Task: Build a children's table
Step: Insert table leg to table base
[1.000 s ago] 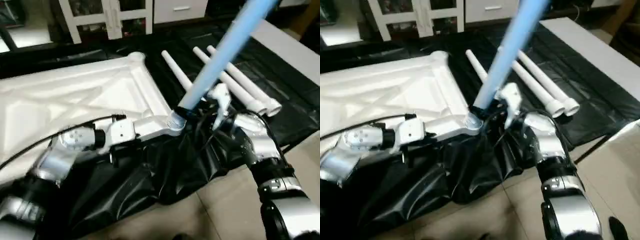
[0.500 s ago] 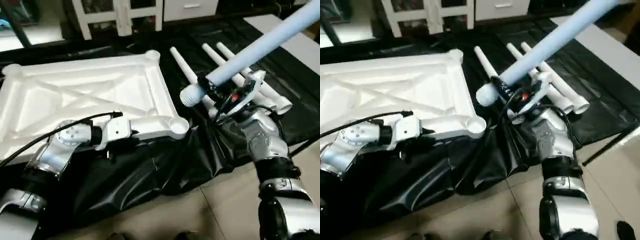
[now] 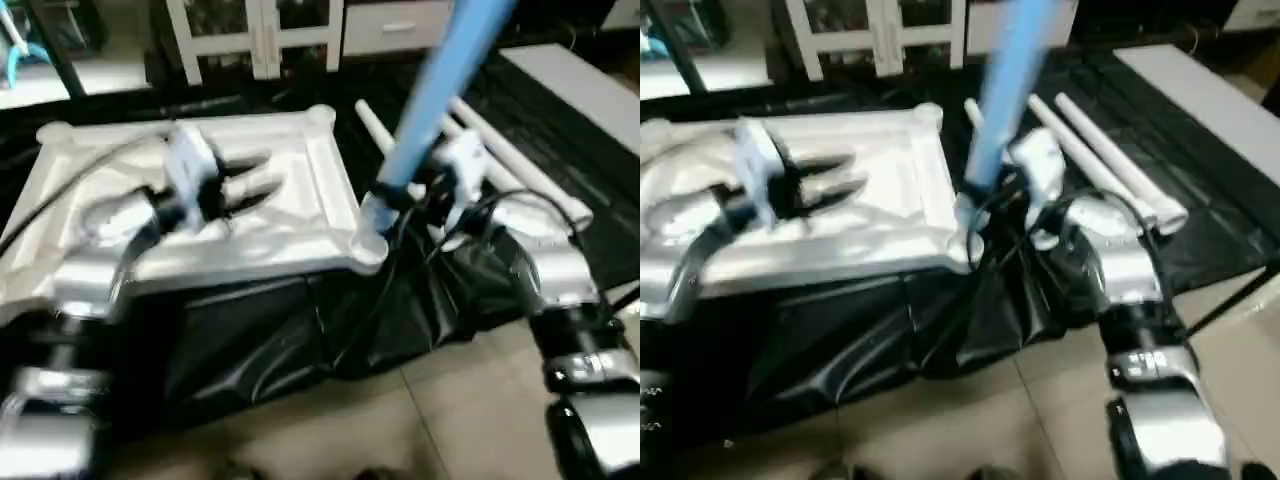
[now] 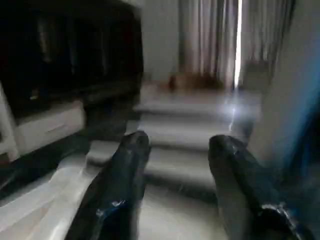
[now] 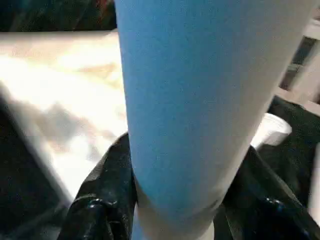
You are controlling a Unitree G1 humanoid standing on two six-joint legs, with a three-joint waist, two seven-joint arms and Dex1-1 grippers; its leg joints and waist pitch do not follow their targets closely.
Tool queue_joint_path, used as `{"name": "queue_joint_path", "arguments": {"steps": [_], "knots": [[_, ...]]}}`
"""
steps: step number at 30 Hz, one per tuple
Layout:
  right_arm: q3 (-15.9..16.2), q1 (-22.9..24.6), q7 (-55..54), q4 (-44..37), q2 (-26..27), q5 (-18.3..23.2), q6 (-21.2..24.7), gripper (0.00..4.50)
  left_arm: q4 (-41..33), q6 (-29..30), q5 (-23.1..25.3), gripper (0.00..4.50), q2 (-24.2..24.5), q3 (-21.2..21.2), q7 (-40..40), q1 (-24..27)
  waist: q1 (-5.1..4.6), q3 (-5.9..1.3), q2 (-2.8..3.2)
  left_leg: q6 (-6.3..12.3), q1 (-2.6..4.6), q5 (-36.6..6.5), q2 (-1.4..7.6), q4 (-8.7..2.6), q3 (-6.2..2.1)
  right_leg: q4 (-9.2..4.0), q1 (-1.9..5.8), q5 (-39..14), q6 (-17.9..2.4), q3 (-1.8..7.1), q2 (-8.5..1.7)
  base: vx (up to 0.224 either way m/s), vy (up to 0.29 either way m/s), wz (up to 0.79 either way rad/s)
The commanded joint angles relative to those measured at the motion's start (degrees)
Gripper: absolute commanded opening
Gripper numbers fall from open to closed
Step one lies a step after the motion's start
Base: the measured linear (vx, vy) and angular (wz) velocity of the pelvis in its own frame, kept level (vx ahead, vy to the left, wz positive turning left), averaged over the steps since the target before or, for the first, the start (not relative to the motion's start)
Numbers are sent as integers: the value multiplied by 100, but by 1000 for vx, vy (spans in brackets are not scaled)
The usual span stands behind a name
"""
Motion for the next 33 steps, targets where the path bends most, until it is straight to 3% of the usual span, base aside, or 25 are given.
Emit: {"name": "queue_joint_path", "arguments": {"steps": [1,4,6,10,16,19,22,24,30,33], "knots": [[247,88,163,-460,-147,-161,428,184,-921,658,-1470,254,-402,385,832,-323,17,-603,-47,500,65,384,-35,-208,97,-160,539,2469,-1776,244,-297,0,0,0],[320,83,196,-565,-203,-225,619,184,-1084,706,-2178,282,-725,569,1239,-457,24,-596,-89,480,25,355,-69,-188,101,-172,551,2322,-1828,249,-271,0,0,0],[376,61,174,-650,-236,-299,701,184,-1283,736,-2474,287,-816,531,1282,-456,10,-598,-101,518,27,377,-79,-175,98,-190,569,2076,-1676,250,-266,0,0,0],[400,4,54,-940,-264,-269,1092,184,-1671,1337,-2965,324,-996,734,1289,-346,-5,-613,-74,543,40,611,-81,-149,95,-167,549,2262,-1601,245,-246,0,0,0],[402,-35,-40,-1151,-304,-346,1417,184,-2102,1776,-3460,370,-842,562,1544,-157,-8,-585,-34,358,71,175,-47,-163,87,-215,498,1498,-1578,236,-272,0,0,0],[432,-47,-81,-1213,-320,-359,1609,184,-2140,1836,-3509,404,-899,599,1509,-171,-3,-579,-9,294,101,54,-50,-165,99,-243,472,1288,-1542,234,-263,0,0,0],[478,-30,-110,-1238,-353,-401,1744,184,-2194,1922,-3391,422,-886,581,1450,-166,-3,-588,-22,254,81,121,-57,-164,86,-234,492,1327,-1514,221,-274,0,0,0],[615,-3,-100,-1258,-451,-532,1851,184,-2217,1899,-3072,446,-839,457,1477,-141,-16,-590,-21,257,77,114,-59,-159,80,-243,498,1292,-1468,219,-280,0,0,0],[820,47,-36,-1400,-585,-734,1986,184,-1962,1631,-2321,450,-652,110,1617,-166,-19,-615,-20,337,55,340,-75,-130,78,-209,510,1596,-1442,228,-286,0,0,0],[835,50,-50,-1421,-592,-764,1999,184,-1915,1590,-2204,450,-655,107,1670,-182,-17,-611,-25,346,56,278,-74,-131,80,-210,508,1577,-1485,225,-286,0,0,0]]}}
